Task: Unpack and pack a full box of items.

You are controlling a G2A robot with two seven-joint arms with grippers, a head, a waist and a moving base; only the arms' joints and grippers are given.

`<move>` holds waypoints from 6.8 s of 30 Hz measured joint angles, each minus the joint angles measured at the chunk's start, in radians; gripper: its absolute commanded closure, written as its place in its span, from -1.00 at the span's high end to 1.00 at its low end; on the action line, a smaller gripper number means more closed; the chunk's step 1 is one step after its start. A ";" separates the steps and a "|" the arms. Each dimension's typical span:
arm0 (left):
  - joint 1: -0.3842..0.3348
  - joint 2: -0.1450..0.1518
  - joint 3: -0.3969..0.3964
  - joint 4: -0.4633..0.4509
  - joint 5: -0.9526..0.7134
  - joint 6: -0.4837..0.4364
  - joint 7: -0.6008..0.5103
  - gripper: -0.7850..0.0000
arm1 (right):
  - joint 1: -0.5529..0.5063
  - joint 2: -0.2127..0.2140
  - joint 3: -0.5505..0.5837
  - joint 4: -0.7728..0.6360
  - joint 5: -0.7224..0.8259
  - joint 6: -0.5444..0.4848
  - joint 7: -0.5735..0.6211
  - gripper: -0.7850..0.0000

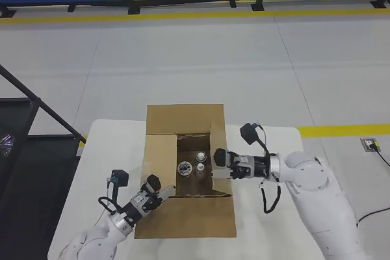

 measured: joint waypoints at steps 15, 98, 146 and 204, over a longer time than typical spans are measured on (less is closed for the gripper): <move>0.042 0.008 -0.058 -0.041 -0.044 -0.041 0.035 1.00 | 0.202 -0.068 -0.294 0.252 -0.115 0.108 -0.078 1.00; 0.114 0.097 -0.072 -0.071 -0.353 -0.208 -0.092 1.00 | 0.331 -0.021 -0.250 0.577 0.278 -0.253 -0.245 1.00; -0.063 0.057 0.094 0.069 -0.157 -0.090 0.072 1.00 | 0.269 0.005 -0.443 0.467 0.586 0.109 0.072 1.00; -0.253 -0.010 0.040 0.664 -1.043 0.042 0.031 1.00 | 0.233 0.007 -0.420 0.478 0.560 0.094 0.030 1.00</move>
